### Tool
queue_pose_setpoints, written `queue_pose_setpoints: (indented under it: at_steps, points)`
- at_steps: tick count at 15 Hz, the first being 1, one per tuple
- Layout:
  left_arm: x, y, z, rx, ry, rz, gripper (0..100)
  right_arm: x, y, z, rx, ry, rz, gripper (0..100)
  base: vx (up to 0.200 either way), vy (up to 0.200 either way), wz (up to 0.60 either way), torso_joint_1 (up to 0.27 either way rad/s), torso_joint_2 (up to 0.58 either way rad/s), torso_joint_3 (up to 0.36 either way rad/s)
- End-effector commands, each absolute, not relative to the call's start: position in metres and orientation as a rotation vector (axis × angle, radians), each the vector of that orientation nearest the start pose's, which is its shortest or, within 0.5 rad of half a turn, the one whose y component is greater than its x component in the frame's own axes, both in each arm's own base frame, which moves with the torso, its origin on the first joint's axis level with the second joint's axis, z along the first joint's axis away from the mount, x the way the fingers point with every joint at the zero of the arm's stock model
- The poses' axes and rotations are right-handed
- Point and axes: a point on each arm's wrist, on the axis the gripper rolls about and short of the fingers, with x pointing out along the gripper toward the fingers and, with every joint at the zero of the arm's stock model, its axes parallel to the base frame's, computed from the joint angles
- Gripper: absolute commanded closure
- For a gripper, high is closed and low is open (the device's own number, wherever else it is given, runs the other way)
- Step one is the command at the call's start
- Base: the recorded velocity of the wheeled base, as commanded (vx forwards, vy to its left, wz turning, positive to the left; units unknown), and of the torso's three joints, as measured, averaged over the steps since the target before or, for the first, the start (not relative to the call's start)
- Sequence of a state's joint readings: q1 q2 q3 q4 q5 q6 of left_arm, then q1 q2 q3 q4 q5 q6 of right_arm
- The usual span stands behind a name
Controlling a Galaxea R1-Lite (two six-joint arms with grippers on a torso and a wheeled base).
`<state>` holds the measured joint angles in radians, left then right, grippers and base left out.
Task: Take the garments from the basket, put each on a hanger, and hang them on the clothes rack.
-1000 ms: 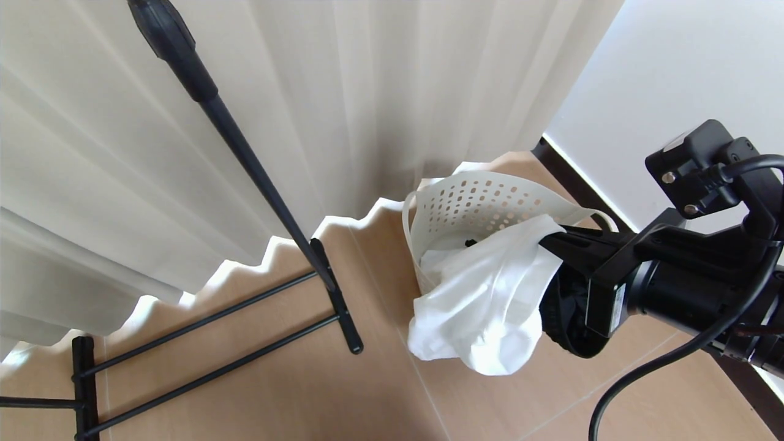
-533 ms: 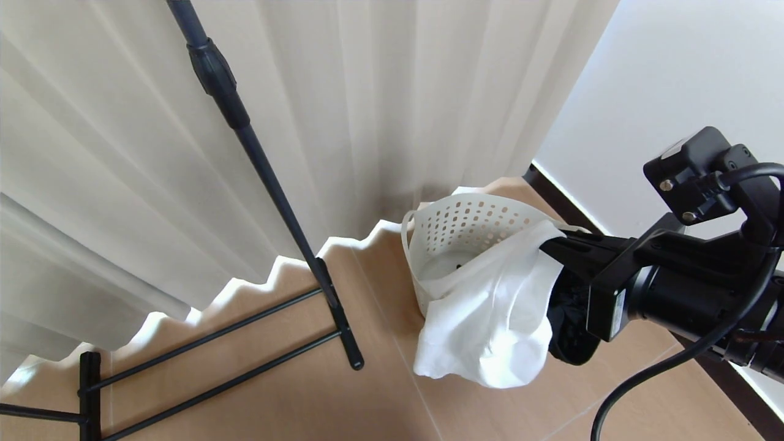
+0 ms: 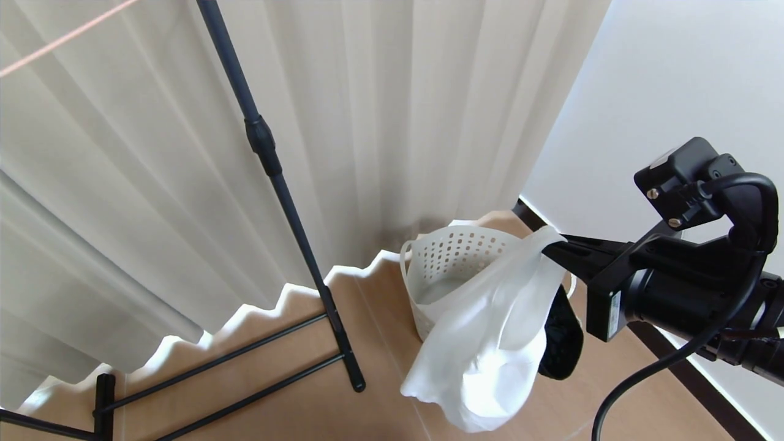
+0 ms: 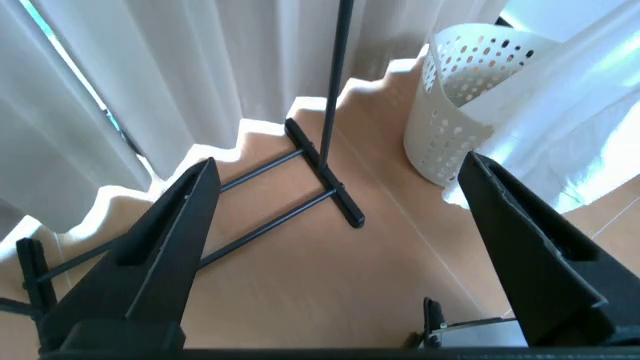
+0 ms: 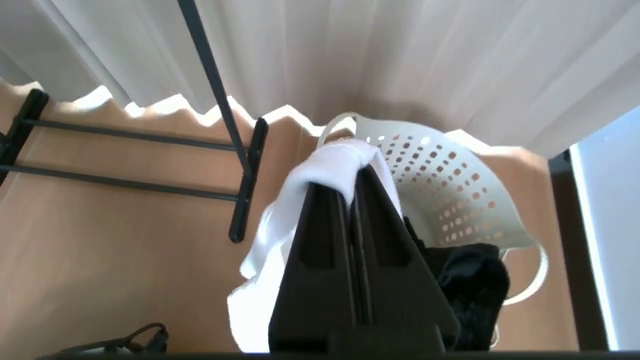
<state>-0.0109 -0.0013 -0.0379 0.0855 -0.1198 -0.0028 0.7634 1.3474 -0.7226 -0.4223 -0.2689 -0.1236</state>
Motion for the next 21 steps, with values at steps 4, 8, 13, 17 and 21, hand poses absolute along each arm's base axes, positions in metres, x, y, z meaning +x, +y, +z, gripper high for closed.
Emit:
queue_pose_setpoints:
  at_steps: [4, 8, 13, 17, 21]
  points:
    - [-0.0261, -0.0024, 0.0773, -0.006, 0.048, -0.130, 0, 0.1618, 0.1467, 0.2308, -0.222, 0.147, 0.503, 100, 0.000, 0.000, 0.00, 0.114, -0.47, -0.143]
    - [-0.0261, -0.0024, 0.0773, -0.006, 0.048, -0.130, 0, 0.1616, 0.1465, 0.2311, -0.222, 0.146, 0.503, 100, 0.000, 0.000, 0.00, 0.154, -0.49, -0.130]
    - [-0.0261, -0.0024, 0.0774, -0.006, 0.046, -0.130, 0, 0.1615, 0.1464, 0.2307, -0.222, 0.147, 0.503, 100, 0.000, 0.000, 0.00, 0.189, -0.51, -0.133]
    - [-0.0260, -0.0024, 0.0768, -0.006, 0.049, -0.130, 0, 0.1603, 0.1453, 0.2311, -0.221, 0.144, 0.503, 100, 0.000, 0.000, 0.00, 0.217, -0.55, -0.165]
    - [-0.0260, -0.0024, 0.0768, -0.006, 0.049, -0.130, 0, 0.1606, 0.1456, 0.2308, -0.222, 0.146, 0.505, 100, 0.000, 0.000, 0.00, 0.255, -0.59, -0.321]
